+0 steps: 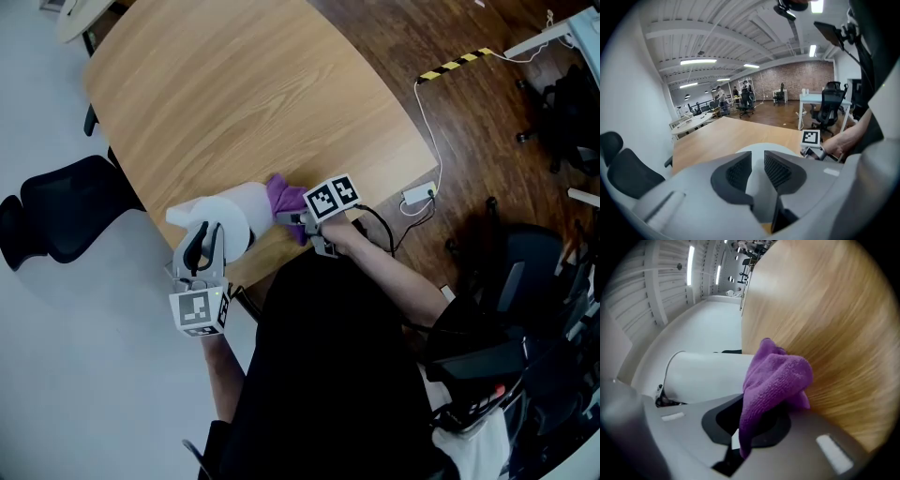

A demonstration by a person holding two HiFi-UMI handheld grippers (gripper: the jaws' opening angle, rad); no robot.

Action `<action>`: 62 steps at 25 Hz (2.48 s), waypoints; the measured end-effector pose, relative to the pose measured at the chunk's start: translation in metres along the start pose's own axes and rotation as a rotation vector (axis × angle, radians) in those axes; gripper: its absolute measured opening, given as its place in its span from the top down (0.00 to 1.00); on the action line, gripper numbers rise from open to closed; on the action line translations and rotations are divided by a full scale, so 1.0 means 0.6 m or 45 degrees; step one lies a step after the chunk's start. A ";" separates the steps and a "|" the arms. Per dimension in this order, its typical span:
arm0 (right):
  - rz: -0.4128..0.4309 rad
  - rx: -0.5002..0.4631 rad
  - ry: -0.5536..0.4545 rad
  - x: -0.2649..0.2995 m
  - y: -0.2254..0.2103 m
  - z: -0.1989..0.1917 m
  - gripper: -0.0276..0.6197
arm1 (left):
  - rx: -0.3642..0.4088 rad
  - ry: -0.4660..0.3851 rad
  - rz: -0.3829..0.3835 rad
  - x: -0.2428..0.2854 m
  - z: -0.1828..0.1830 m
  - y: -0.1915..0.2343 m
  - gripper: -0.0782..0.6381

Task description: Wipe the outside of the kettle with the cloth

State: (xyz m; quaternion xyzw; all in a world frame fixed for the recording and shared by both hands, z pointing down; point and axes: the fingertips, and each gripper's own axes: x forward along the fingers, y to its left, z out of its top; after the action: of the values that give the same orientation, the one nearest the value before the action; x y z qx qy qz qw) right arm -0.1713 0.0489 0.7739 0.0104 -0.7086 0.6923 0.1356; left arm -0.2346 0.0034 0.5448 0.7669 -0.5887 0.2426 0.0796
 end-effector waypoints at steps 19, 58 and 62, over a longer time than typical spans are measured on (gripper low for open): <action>0.713 -0.445 0.149 -0.025 0.399 0.176 0.92 | -0.131 -0.002 0.107 0.007 -0.006 0.034 0.60; 0.093 -0.055 0.025 0.037 0.039 0.049 0.92 | -0.116 -0.118 0.165 -0.026 0.020 0.120 0.61; 0.355 -0.012 -0.081 0.042 0.098 0.047 0.92 | -0.141 -0.016 0.057 -0.005 -0.037 0.157 0.57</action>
State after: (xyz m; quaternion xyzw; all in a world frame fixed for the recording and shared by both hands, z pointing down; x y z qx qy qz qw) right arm -0.2123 0.0279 0.7216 -0.0669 -0.7105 0.7003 0.0156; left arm -0.3300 -0.0127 0.5471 0.7496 -0.6187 0.2064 0.1128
